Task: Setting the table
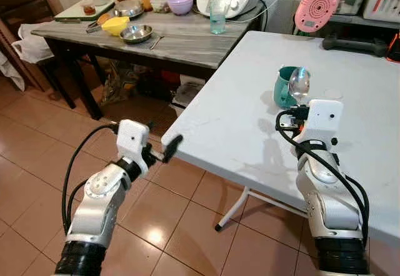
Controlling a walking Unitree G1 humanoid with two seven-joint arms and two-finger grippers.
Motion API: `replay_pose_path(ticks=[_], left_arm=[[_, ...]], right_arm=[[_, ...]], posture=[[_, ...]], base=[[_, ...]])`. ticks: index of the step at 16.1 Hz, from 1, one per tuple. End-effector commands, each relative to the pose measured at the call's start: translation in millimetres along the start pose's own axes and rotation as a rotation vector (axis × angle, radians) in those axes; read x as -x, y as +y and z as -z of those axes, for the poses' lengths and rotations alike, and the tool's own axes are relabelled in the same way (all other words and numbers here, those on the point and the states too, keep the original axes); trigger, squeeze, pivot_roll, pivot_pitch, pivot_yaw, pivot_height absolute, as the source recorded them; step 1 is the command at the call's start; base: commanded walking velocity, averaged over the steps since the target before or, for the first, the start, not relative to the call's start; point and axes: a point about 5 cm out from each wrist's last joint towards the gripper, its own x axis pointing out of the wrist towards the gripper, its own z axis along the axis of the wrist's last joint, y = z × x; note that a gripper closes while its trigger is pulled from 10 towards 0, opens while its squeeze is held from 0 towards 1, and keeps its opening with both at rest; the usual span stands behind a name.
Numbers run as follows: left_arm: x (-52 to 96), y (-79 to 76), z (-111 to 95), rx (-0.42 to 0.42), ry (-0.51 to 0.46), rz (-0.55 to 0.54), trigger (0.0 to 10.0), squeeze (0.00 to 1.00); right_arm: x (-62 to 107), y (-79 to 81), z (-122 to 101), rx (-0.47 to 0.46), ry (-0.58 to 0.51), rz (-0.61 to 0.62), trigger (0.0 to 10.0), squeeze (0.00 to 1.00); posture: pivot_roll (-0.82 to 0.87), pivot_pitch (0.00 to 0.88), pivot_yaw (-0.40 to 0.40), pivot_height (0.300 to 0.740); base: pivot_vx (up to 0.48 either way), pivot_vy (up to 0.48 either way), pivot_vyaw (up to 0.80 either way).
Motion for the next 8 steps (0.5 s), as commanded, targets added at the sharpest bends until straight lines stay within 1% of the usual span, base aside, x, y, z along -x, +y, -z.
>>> replay_pose_path(ticks=[1,2,3,6,8], left_arm=[[-0.7,7.2,-1.9,-0.016,-0.007,-0.042,10.0,0.00],[-1.4,6.4,-1.4,-0.002,-0.013,-0.044,10.0,0.00],[-1.9,5.9,-1.3,-0.011,-0.015,-0.041,10.0,0.00],[-5.5,4.7,-2.2,-0.009,-0.027,-0.046,10.0,0.00],[-8.1,3.4,-3.2,-0.008,-0.031,-0.044,10.0,0.00]], right_arm=[[0.5,4.7,-8.2,-0.007,-0.035,-0.016,10.0,0.00],[0.7,4.9,-8.2,0.002,-0.037,-0.019,10.0,0.00],[0.9,5.7,-8.6,0.003,-0.040,-0.022,10.0,0.00],[-0.3,5.8,-9.4,0.003,-0.042,-0.023,10.0,0.00],[-0.8,5.1,-9.3,0.003,-0.039,-0.020,10.0,0.00]], posture=[[-0.08,0.000,0.069,0.740],[-0.08,0.000,0.069,0.740],[-0.08,0.000,0.069,0.740],[-0.08,0.000,0.069,0.740],[-0.08,0.000,0.073,0.740]], base=[[0.000,0.000,-0.45],[0.000,0.000,-0.44],[0.000,0.240,-0.43],[0.000,0.314,-0.46],[0.000,0.322,-0.66]])
